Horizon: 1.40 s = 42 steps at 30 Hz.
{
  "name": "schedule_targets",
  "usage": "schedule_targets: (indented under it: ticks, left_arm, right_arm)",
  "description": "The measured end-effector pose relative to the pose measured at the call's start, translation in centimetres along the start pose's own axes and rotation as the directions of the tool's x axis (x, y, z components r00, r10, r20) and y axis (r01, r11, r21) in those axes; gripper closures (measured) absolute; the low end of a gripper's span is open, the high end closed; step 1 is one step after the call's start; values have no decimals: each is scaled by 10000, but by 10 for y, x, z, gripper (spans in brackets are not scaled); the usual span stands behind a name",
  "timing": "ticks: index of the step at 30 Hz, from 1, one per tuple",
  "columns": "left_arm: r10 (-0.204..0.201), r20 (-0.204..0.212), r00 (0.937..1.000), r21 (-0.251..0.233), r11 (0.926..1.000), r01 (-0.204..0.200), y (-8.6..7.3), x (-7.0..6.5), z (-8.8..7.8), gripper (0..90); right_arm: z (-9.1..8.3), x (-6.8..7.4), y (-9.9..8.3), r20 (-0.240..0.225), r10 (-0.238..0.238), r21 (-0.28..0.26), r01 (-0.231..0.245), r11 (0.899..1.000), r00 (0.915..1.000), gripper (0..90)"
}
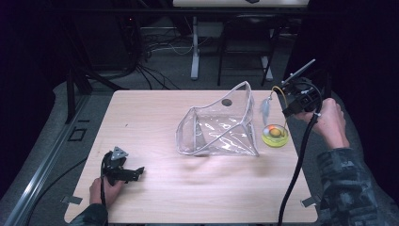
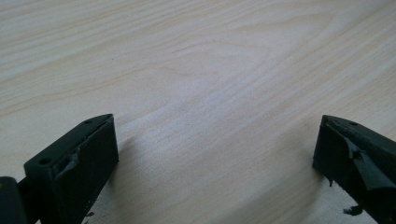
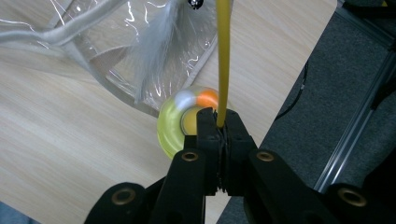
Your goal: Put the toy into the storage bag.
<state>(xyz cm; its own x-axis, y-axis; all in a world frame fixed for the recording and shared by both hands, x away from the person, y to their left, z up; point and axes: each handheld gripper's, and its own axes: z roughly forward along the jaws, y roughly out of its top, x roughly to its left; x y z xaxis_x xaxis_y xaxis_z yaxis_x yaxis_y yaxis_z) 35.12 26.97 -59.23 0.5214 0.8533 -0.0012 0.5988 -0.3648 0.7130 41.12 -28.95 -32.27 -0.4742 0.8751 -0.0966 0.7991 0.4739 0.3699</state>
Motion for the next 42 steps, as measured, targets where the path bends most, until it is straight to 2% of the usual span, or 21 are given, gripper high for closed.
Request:
schedule_targets:
  ticks: [8,17,29,33,42]
  left_arm:
    - [12,-10,10000,-8,10000,-12,0,0,0,0]
    - [22,27,10000,31,10000,-22,0,0,0,0]
    - [20,30,10000,37,10000,-20,0,0,0,0]
    - [18,30,10000,35,10000,-18,0,0,0,0]
    - [19,30,10000,35,10000,-19,0,0,0,0]
  right_arm:
    - [-9,-2,9,42,-71,-97,72,9999,10000,881]
    - [-21,-6,14,164,213,-350,-207,9992,9996,881]
    - [-46,-4,23,353,34,-658,-10,9978,9994,880]
    - [-55,-4,25,352,100,-969,-66,9953,9993,880]
    - [-66,-2,28,522,20,-1062,36,9943,9986,880]
